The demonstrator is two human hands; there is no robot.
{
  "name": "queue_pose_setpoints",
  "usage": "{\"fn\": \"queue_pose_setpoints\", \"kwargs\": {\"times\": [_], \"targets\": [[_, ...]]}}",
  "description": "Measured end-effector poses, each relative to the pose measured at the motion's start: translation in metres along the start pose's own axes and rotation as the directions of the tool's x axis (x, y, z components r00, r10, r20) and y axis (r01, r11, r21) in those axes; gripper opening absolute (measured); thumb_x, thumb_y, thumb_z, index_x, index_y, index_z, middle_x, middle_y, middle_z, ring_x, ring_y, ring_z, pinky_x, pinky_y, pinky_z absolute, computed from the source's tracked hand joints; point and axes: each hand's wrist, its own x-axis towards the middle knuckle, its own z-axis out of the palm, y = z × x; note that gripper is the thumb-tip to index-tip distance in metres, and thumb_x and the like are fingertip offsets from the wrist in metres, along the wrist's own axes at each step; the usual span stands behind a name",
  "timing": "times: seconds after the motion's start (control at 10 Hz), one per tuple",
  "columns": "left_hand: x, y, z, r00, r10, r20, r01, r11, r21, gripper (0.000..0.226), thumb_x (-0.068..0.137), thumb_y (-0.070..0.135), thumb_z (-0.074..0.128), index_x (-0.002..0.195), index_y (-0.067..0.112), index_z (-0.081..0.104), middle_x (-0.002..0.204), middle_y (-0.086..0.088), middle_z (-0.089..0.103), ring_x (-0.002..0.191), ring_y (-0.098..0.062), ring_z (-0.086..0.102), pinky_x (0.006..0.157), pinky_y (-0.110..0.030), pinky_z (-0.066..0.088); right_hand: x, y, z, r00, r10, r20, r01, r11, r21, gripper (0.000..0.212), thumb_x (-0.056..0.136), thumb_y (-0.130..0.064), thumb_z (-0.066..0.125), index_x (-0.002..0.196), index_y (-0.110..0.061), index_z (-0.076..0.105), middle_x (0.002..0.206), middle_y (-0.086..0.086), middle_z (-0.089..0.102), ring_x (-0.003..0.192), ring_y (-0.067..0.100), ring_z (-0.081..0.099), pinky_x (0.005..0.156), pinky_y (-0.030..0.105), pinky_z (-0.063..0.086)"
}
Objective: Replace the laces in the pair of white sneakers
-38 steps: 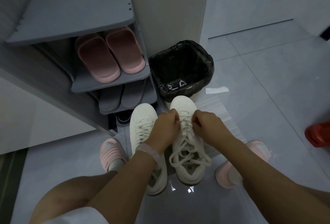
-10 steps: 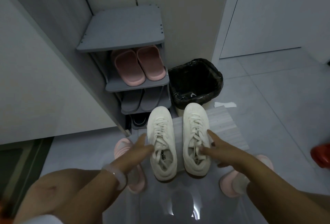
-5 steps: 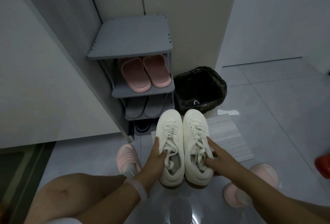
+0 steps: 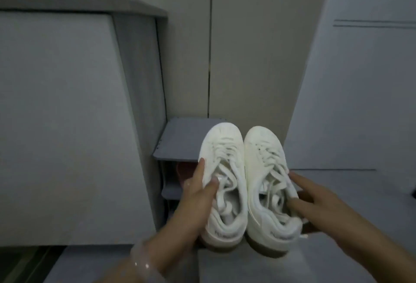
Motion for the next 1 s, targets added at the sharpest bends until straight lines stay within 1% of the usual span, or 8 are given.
{"fn": "queue_pose_setpoints", "kwargs": {"times": [0.1, 0.2, 0.4, 0.5, 0.6, 0.8, 0.9, 1.0], "targets": [[0.074, 0.047, -0.033, 1.000, 0.010, 0.012, -0.008, 0.986, -0.164, 0.031, 0.094, 0.027, 0.050, 0.124, 0.028, 0.056, 0.114, 0.002, 0.067, 0.100, -0.013, 0.065, 0.093, -0.034, 0.052, 0.085, -0.048, 0.012, 0.993, -0.087, -0.078, 0.087, 0.996, -0.001, 0.051, 0.087, -0.028, 0.057, 0.135, -0.040, 0.044, 0.115, 0.003, 0.066, 0.093, 0.018, 0.067, 0.078, 0.033, 0.057], [0.120, 0.061, -0.050, 1.000, 0.013, -0.018, -0.018, 0.963, -0.270, 0.020, 0.093, 0.016, 0.050, 0.105, 0.019, 0.066, 0.081, -0.002, 0.073, 0.070, -0.012, 0.068, 0.067, -0.024, 0.056, 0.145, -0.066, 0.025, 0.989, -0.122, -0.078, 0.123, 0.992, 0.005, 0.053, 0.087, -0.033, 0.056, 0.138, -0.036, 0.040, 0.131, 0.005, 0.056, 0.104, 0.023, 0.063, 0.084, 0.039, 0.056], [0.199, 0.031, -0.076, 0.990, -0.120, -0.068, 0.091, 0.938, -0.334, 0.017, 0.091, 0.011, 0.049, 0.096, 0.012, 0.066, 0.064, -0.002, 0.070, 0.054, -0.010, 0.065, 0.054, -0.020, 0.052, 0.228, -0.080, 0.053, 0.999, 0.017, 0.041, -0.018, 0.999, 0.034, 0.055, 0.093, -0.028, 0.051, 0.144, -0.027, 0.032, 0.135, 0.008, 0.051, 0.095, 0.026, 0.063, 0.075, 0.034, 0.057], [0.213, 0.008, -0.081, 0.986, -0.151, -0.066, 0.119, 0.928, -0.352, 0.018, 0.091, 0.009, 0.047, 0.087, 0.012, 0.065, 0.063, -0.002, 0.070, 0.053, -0.010, 0.065, 0.051, -0.017, 0.052, 0.249, -0.071, 0.061, 0.998, 0.037, 0.059, -0.036, 0.999, -0.024, 0.054, 0.093, -0.027, 0.050, 0.144, -0.026, 0.031, 0.136, 0.007, 0.048, 0.093, 0.022, 0.059, 0.062, 0.024, 0.054], [0.216, -0.001, -0.082, 0.983, -0.166, -0.077, 0.129, 0.928, -0.349, 0.019, 0.091, 0.006, 0.045, 0.088, 0.011, 0.063, 0.066, -0.005, 0.068, 0.051, -0.010, 0.064, 0.050, -0.016, 0.052, 0.255, -0.066, 0.067, 0.997, 0.042, 0.071, -0.039, 0.998, -0.052, 0.053, 0.094, -0.027, 0.050, 0.144, -0.026, 0.031, 0.136, 0.007, 0.048, 0.090, 0.021, 0.058, 0.055, 0.020, 0.052], [0.213, -0.007, -0.087, 0.980, -0.190, -0.062, 0.172, 0.958, -0.230, 0.026, 0.093, 0.017, 0.048, 0.115, 0.008, 0.059, 0.091, -0.009, 0.067, 0.070, -0.014, 0.065, 0.065, -0.023, 0.054, 0.252, -0.058, 0.076, 0.995, 0.080, 0.061, -0.081, 0.997, 0.013, 0.046, 0.095, -0.027, 0.048, 0.140, -0.026, 0.038, 0.132, 0.007, 0.052, 0.086, 0.018, 0.058, 0.056, 0.022, 0.053], [0.196, 0.010, -0.080, 0.986, -0.163, -0.033, 0.156, 0.976, -0.153, 0.038, 0.098, 0.027, 0.040, 0.131, 0.010, 0.048, 0.120, -0.013, 0.062, 0.093, -0.019, 0.062, 0.083, -0.030, 0.050, 0.227, -0.064, 0.066, 0.994, 0.041, 0.099, -0.047, 0.997, 0.067, 0.041, 0.097, -0.024, 0.044, 0.138, -0.023, 0.041, 0.126, 0.007, 0.054, 0.079, 0.014, 0.056, 0.064, 0.024, 0.051], [0.169, 0.031, -0.073, 0.983, -0.086, -0.164, 0.074, 0.994, -0.081, 0.040, 0.099, 0.030, 0.037, 0.136, 0.017, 0.042, 0.137, -0.008, 0.050, 0.112, -0.018, 0.054, 0.097, -0.031, 0.041, 0.195, -0.076, 0.047, 1.000, -0.030, -0.009, 0.030, 0.991, 0.134, 0.035, 0.097, -0.019, 0.043, 0.132, -0.018, 0.049, 0.119, 0.007, 0.058, 0.086, 0.016, 0.058, 0.073, 0.026, 0.051]]}}
